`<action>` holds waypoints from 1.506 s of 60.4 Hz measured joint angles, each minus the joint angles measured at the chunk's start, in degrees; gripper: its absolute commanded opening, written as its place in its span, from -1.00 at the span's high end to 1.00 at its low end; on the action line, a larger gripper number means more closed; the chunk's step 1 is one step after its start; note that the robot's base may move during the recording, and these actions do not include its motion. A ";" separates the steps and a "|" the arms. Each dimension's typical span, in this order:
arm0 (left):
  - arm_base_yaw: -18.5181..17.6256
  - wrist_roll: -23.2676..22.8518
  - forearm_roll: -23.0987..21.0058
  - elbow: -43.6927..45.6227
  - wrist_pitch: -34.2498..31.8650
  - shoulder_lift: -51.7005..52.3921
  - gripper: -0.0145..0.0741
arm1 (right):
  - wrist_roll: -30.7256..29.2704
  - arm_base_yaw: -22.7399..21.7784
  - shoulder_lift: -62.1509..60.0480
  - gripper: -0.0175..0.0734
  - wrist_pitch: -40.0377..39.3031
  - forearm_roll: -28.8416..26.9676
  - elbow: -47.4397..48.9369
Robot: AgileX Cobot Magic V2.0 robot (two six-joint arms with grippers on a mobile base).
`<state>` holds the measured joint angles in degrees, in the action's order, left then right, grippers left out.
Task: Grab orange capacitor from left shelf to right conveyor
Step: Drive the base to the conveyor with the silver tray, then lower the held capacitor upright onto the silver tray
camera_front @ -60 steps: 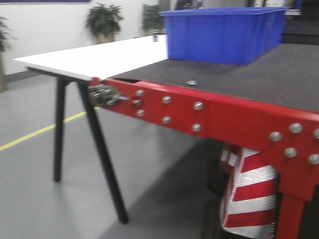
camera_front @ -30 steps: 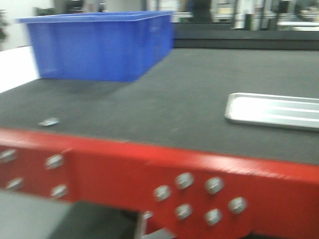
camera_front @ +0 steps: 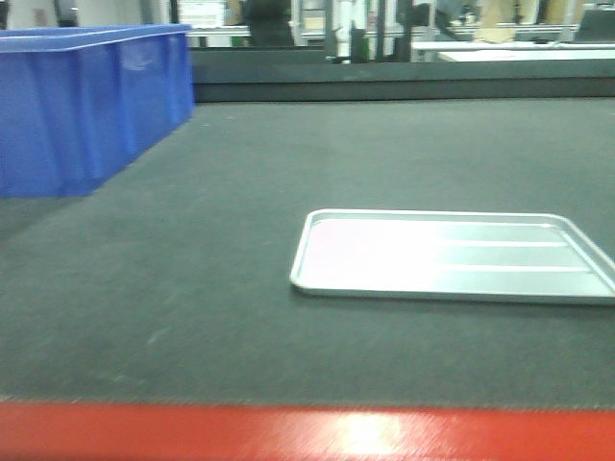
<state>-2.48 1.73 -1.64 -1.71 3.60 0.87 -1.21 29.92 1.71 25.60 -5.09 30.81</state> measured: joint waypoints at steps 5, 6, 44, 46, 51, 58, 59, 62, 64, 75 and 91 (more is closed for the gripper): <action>0.00 0.00 0.00 0.00 0.00 0.00 0.96 | 0.00 0.00 0.00 0.51 0.00 0.00 0.00; 0.00 0.00 0.00 0.00 0.00 0.00 0.96 | 0.00 0.00 0.00 0.51 0.00 0.00 0.00; 0.00 0.00 0.00 0.00 0.00 0.00 0.96 | 0.12 0.00 14.52 0.51 -6.44 0.00 0.00; 0.00 0.00 0.00 0.00 0.00 0.00 0.96 | 0.12 0.00 17.79 0.51 -8.11 0.00 0.00; 0.00 0.00 0.00 0.00 0.00 0.00 0.96 | 0.12 0.00 25.88 0.51 -13.10 0.00 0.00; 0.00 0.00 0.00 0.00 0.00 0.00 0.96 | 0.12 0.00 37.63 0.51 -21.03 0.00 0.00; 0.00 0.00 0.00 0.00 0.00 0.00 0.96 | 0.12 0.00 39.68 0.51 -22.63 0.00 0.00; 0.00 -0.09 0.00 0.00 0.00 0.00 0.96 | 0.12 0.00 44.43 0.51 -26.44 0.00 0.00; 0.00 -0.09 0.00 0.00 0.00 0.00 0.96 | 0.12 0.00 47.18 0.51 -28.57 0.00 0.00; 0.00 -0.09 0.00 0.00 0.00 0.00 0.96 | 0.12 2.09 64.32 0.51 -42.38 -0.12 0.00; 0.00 -0.09 0.00 0.00 0.00 0.00 0.96 | 0.12 8.97 78.93 0.51 -56.75 -0.21 0.00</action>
<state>-2.48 1.63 -1.64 -1.71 3.60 0.87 -1.10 38.89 80.64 -31.15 -5.31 30.81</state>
